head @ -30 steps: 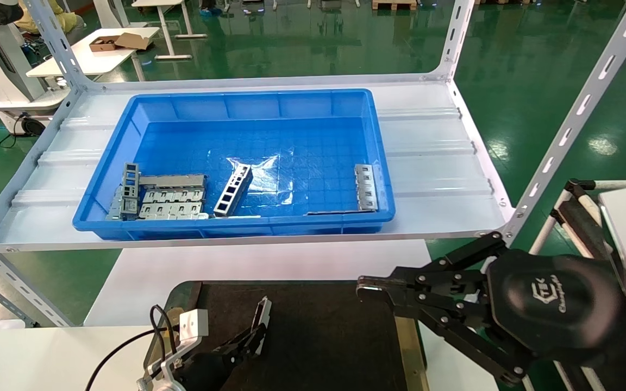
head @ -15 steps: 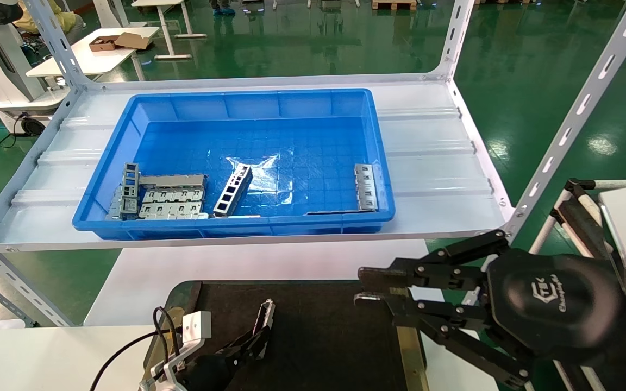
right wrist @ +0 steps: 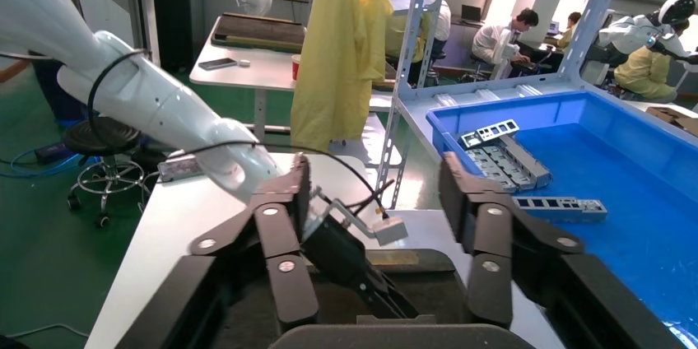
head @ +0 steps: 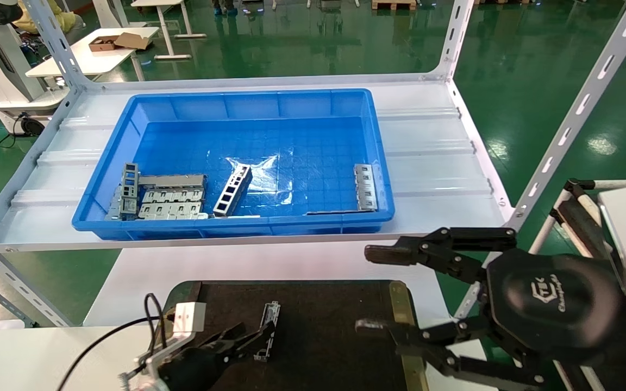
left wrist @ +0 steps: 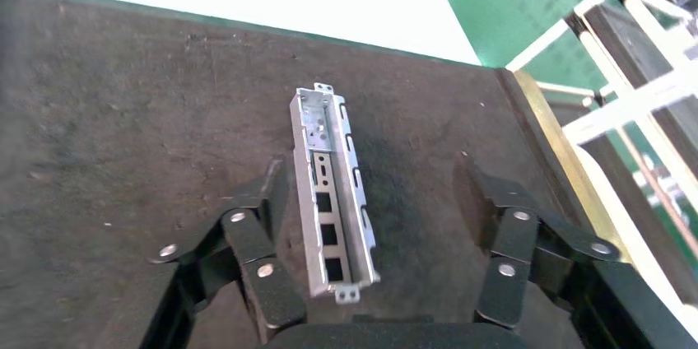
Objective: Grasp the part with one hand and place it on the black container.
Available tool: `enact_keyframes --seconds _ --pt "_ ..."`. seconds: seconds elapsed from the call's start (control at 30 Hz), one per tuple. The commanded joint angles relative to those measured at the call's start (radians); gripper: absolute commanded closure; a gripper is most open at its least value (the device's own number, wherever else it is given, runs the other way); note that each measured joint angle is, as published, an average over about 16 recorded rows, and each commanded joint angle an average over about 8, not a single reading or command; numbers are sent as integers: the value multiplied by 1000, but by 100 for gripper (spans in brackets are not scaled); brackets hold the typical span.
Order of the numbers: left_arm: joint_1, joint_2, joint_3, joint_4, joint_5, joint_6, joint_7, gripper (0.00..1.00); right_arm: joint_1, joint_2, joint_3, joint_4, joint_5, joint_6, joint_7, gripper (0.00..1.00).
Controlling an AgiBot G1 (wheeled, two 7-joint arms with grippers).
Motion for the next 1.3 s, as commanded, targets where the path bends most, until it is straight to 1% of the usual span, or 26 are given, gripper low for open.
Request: enact_keyframes --seconds 0.03,0.2,0.4,0.57,0.77,1.0,1.3 --pt "2 -30 0 -25 5 25 7 0 0 0 0 0 0 0 0 0" --pt "4 -102 -15 -55 3 133 42 0 0 0 0 0 0 0 0 0" --pt "-1 -183 -46 -69 -16 295 104 0 0 0 -1 0 0 0 0 0" --pt "-16 -237 -71 -63 -34 418 160 0 0 0 -1 0 1 0 0 0" --pt "-42 -297 -89 -61 -38 535 211 0 0 1 -1 0 1 1 -1 0" --pt "-73 -358 -102 -64 -43 626 229 0 0 1 -2 0 1 1 -1 0" --pt "-86 -394 -117 -66 -60 656 224 0 0 1 -2 0 1 1 -1 0"
